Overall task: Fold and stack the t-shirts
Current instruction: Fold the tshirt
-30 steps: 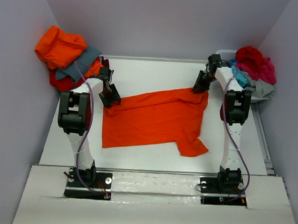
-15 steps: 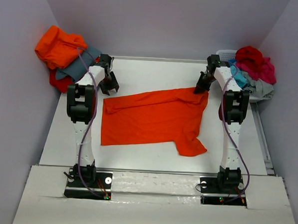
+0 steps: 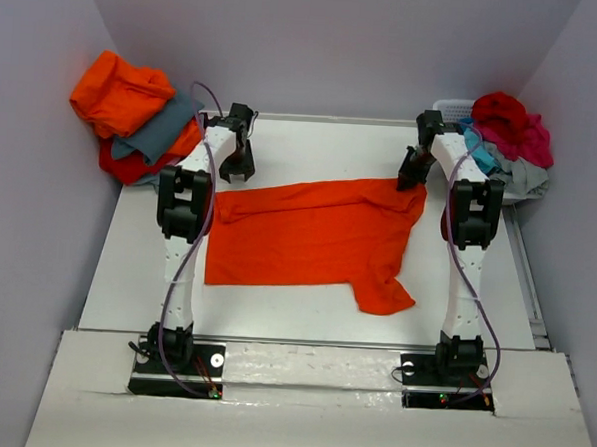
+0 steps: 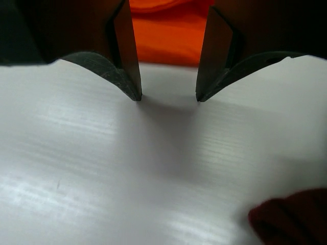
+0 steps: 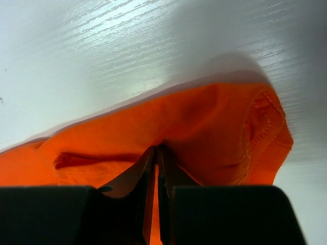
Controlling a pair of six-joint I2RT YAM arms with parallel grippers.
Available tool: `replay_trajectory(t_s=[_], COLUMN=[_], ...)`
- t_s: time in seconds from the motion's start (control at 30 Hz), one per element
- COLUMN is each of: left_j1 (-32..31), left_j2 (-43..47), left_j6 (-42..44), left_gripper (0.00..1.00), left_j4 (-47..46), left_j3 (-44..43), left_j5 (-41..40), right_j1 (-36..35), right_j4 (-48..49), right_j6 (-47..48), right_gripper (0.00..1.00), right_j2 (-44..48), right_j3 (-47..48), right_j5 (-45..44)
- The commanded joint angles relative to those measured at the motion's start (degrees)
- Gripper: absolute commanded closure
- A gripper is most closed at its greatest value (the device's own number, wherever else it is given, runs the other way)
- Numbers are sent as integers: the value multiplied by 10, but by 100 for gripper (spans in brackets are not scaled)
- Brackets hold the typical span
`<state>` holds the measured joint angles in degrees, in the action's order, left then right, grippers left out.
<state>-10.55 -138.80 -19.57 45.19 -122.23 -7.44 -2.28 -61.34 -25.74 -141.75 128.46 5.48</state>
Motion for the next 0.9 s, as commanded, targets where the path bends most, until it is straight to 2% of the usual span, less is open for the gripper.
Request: replay_trajectory(t_s=[0.0, 0.1, 0.3, 0.4, 0.87], left_j1=[-4, -4, -4, -4, -4], left_j2=[125, 167, 220, 219, 269], left_j6=[6, 7, 1, -5, -33], left_gripper=[41, 41, 40, 40, 41], left_j4=[-11, -21, -14, 12, -60], left_j3=[69, 108, 126, 123, 338], left_j5=[-57, -69, -74, -58, 10], right_j1=[4, 4, 10, 10, 20], right_j4=[-10, -10, 3, 3, 18], right_j6=[2, -3, 2, 2, -2], right_gripper=[88, 88, 88, 88, 89], right_j2=[32, 35, 54, 60, 91], right_j3=[-6, -20, -53, -58, -102], right_j5=[-23, -41, -45, -49, -48])
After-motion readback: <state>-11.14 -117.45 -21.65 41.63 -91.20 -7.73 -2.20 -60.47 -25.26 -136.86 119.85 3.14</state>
